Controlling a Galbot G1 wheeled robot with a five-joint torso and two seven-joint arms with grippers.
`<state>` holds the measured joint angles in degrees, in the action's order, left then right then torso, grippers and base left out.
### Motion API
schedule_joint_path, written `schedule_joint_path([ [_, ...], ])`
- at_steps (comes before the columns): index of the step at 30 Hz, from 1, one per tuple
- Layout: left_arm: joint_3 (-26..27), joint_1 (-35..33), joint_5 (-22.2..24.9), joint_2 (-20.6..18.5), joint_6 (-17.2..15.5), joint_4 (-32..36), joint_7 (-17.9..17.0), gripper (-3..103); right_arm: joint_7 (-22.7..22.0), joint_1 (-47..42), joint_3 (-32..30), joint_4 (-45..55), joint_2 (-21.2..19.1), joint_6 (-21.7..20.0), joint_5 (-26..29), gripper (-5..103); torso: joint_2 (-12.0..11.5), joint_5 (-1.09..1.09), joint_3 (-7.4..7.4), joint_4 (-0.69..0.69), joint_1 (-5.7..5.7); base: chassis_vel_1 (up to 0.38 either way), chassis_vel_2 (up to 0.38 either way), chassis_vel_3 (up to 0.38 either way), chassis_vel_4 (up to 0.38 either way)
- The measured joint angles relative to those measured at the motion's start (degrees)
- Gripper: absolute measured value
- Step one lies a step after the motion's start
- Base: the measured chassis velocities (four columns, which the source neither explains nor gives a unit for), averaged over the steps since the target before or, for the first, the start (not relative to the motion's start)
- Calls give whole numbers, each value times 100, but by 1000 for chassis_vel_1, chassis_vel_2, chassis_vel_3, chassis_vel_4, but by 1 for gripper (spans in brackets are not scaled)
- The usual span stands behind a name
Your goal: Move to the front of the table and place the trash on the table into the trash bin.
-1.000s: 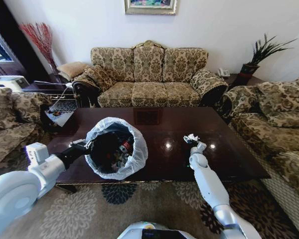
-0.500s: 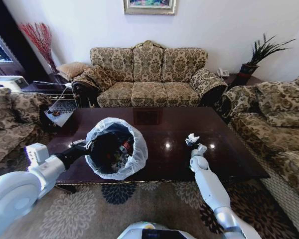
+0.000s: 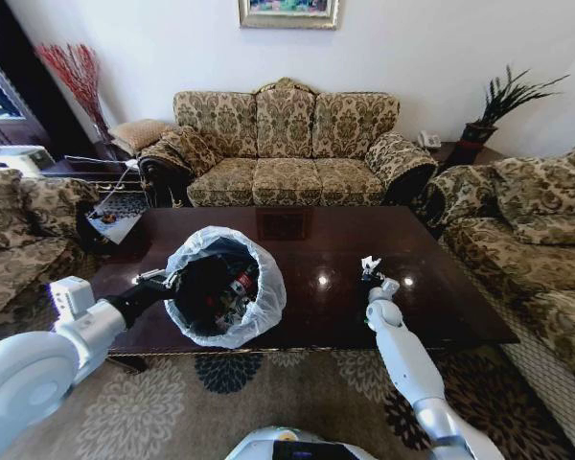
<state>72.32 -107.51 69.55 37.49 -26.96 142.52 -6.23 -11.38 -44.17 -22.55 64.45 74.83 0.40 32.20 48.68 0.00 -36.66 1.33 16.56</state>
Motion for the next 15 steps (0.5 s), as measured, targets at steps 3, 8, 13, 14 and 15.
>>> schedule_joint_path([
  [3, 9, 3, 0, -6, 5, 2, 1, 2, 0, -52, -10, 57, -8, -20, 96, 2, 0, 1, 0, 0, 0, 0, 0, 0, 0],
  [8, 28, 0, 3, -15, 8, 3, 2, 2, 65, -287, -78, 449, -30, 93, 291, 0, 0, 1, 0, 1, 0, 0, 0, 0, 0],
  [13, 14, -5, -24, 9, 9, -28, 8, 2, 464, -1183, -194, 2201, -137, 340, 698, 0, 0, 1, 0, -1, 0, 0, 0, 0, 0],
  [14, 14, -5, -24, 9, 9, -28, 8, 2, 464, -1183, -194, 2201, -137, 340, 698, 0, 0, 1, 0, -1, 0, 0, 0, 0, 0],
  [15, 13, -7, -29, 6, 8, -31, 12, 2, 597, -1396, -197, 2723, -195, 340, 793, 0, 0, -1, 0, -1, 0, 0, 0, 0, 0],
])
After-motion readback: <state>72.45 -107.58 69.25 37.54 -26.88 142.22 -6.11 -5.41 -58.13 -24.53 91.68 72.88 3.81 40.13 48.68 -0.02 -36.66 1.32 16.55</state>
